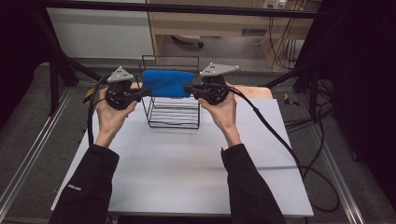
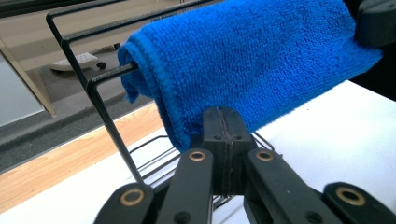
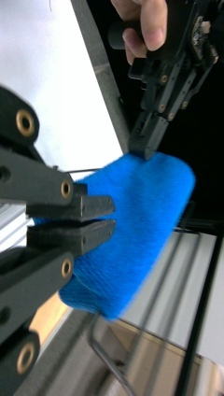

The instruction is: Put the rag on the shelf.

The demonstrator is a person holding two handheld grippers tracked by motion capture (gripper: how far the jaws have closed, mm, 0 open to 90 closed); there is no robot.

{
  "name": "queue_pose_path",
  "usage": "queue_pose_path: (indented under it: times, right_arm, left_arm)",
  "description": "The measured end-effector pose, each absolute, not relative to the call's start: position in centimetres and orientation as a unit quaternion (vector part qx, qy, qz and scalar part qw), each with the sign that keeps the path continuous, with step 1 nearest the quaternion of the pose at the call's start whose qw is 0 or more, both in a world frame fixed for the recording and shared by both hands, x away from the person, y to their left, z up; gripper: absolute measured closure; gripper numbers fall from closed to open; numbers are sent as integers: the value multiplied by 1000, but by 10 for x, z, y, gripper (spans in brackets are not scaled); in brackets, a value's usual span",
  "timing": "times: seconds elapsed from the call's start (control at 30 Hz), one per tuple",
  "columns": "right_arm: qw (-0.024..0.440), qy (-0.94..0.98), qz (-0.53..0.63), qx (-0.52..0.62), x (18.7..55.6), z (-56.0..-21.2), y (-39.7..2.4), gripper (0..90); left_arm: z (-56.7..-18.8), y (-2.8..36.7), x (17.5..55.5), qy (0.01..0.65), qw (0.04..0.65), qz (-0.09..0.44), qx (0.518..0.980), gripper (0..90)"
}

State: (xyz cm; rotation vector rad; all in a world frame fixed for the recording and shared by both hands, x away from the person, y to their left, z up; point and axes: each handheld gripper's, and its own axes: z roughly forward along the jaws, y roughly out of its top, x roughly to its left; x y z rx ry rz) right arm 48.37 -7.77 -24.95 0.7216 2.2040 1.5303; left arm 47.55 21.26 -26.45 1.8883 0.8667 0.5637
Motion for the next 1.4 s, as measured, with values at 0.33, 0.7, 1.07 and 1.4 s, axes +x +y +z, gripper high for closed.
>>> queue_pose_path:
  times: [0.33, 0.7, 1.07, 1.4]
  right_arm:
    - [197, 781, 520, 285, 493, -274, -86, 877]
    - [196, 774, 539, 268, 479, -265, -95, 746]
    - [190, 762, 542, 299, 458, -261, -131, 386]
    - [176, 775, 516, 321, 443, -281, -158, 165]
  left_arm:
    - [-270, 211, 480, 356, 478, 229, 769, 900]
    - [-269, 214, 468, 343, 472, 230, 779, 792]
    - [-282, 229, 446, 346, 465, 226, 783, 442]
    - [-315, 241, 424, 352, 455, 210, 791, 244]
